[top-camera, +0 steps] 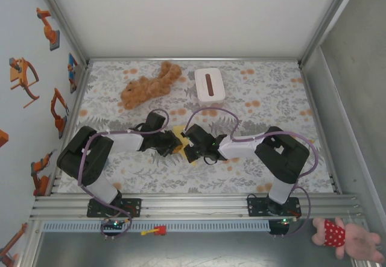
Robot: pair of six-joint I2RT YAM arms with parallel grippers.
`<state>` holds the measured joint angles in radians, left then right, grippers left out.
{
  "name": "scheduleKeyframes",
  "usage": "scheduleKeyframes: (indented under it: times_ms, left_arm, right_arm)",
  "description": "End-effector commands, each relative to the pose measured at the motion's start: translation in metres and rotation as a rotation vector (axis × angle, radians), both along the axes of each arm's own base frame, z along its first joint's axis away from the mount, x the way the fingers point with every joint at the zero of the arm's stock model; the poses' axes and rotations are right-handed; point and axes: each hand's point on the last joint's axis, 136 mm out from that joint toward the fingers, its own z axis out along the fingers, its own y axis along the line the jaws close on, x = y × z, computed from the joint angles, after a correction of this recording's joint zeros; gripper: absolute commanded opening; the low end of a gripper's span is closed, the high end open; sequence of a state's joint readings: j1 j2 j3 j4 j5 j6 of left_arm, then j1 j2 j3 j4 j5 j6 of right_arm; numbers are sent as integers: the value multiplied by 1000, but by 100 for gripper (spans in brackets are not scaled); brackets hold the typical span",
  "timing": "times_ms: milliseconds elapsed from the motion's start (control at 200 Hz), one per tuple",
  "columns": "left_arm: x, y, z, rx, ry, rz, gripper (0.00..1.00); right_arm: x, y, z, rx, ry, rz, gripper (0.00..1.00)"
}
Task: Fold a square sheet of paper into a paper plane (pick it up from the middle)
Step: Third fold the triangle at the center of the table.
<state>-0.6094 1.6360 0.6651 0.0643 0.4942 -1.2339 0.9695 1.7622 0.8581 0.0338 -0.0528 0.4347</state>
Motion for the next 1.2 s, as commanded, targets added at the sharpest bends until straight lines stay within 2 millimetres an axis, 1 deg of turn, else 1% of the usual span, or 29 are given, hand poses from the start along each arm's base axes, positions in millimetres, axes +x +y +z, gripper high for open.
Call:
scheduleKeyframes:
  times_ms: [0, 95, 205, 346, 421, 596, 726, 871, 1017, 1197]
  left_arm:
    - [-2, -4, 2, 4, -4, -39, 13]
    - [1, -3, 8, 2, -24, -41, 13]
    - [9, 5, 17, 22, -61, -40, 14]
    - [22, 14, 23, 31, -87, -42, 16]
    - [31, 18, 22, 37, -87, -53, 16]
    - [47, 10, 17, 45, -83, -112, 16]
    - [56, 10, 10, 71, -72, -134, 16]
    - [56, 9, -2, 87, -35, -148, 16]
    - [46, 10, -16, 95, 16, -158, 16]
    - [38, 15, -25, 121, 54, -172, 15]
  right_arm:
    - [-8, -20, -27, -95, 70, -27, 0]
    - [-7, -20, -26, -92, 66, -31, 0]
    - [-6, -20, -24, -88, 60, -33, 0]
    - [-5, -18, -21, -76, 54, -35, 0]
    - [-4, -16, -20, -64, 51, -36, 0]
    - [-3, -15, -19, -54, 50, -43, 0]
    - [-2, -15, -18, -50, 46, -50, 0]
    - [-2, -14, -17, -43, 45, -55, 0]
    - [-1, -13, -14, -31, 40, -57, 0]
    - [1, -12, -6, -9, 20, -66, 0]
